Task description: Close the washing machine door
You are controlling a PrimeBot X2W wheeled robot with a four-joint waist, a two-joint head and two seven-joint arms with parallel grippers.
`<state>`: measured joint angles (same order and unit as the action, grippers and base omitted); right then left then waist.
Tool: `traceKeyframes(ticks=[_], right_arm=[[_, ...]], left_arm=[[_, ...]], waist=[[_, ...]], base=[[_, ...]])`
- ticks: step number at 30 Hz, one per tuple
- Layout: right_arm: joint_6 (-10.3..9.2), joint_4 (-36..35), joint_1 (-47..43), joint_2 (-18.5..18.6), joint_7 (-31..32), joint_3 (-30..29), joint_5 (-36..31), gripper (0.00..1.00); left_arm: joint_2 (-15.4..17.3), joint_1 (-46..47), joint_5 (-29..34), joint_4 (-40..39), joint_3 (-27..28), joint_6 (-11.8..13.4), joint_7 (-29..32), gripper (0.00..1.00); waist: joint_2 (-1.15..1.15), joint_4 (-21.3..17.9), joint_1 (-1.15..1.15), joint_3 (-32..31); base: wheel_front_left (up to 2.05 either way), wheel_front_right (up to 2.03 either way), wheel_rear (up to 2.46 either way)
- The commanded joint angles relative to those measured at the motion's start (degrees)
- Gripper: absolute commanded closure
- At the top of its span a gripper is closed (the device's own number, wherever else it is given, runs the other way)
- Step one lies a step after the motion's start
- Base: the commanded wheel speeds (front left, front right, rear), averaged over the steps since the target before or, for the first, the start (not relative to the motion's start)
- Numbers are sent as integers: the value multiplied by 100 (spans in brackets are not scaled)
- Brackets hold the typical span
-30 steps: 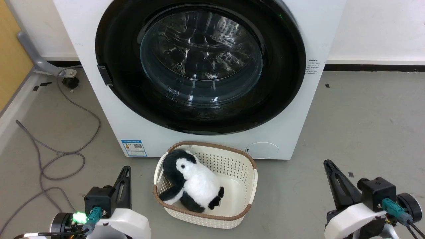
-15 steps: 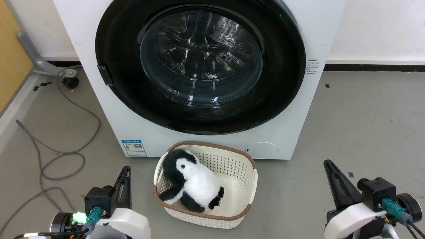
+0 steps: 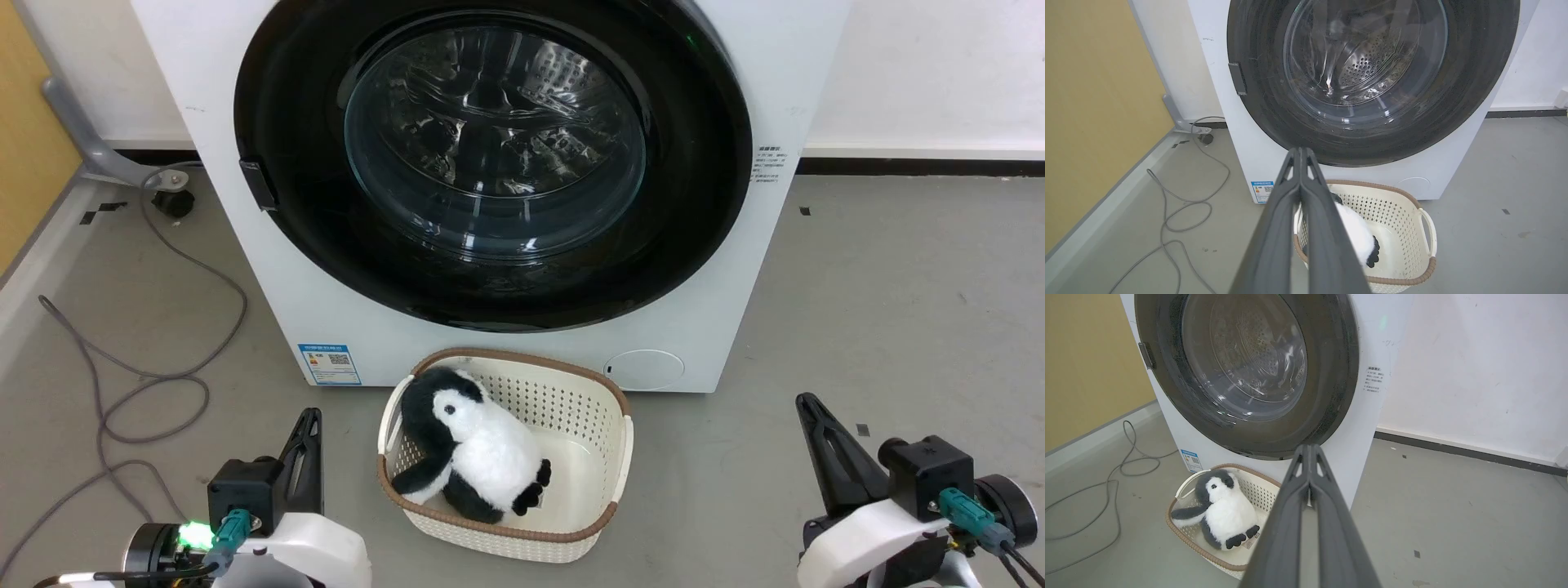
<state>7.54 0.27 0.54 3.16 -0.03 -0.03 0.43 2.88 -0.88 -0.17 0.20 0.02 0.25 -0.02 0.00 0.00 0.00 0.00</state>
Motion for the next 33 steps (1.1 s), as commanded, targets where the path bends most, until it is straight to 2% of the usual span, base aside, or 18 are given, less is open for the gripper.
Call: traceKeyframes(ticks=[1, 33], right_arm=[[-5, -27, -54, -28, 3, 3, -43, 100], [-5, -27, -54, -28, 3, 3, -43, 100]], left_arm=[[-1, 88, 17, -20, -2, -25, 2, 100], [-1, 88, 17, -20, -2, -25, 2, 100]], waist=[[0, 0, 0, 0], [0, 0, 0, 0]], base=[[0, 0, 0], [0, 0, 0]])
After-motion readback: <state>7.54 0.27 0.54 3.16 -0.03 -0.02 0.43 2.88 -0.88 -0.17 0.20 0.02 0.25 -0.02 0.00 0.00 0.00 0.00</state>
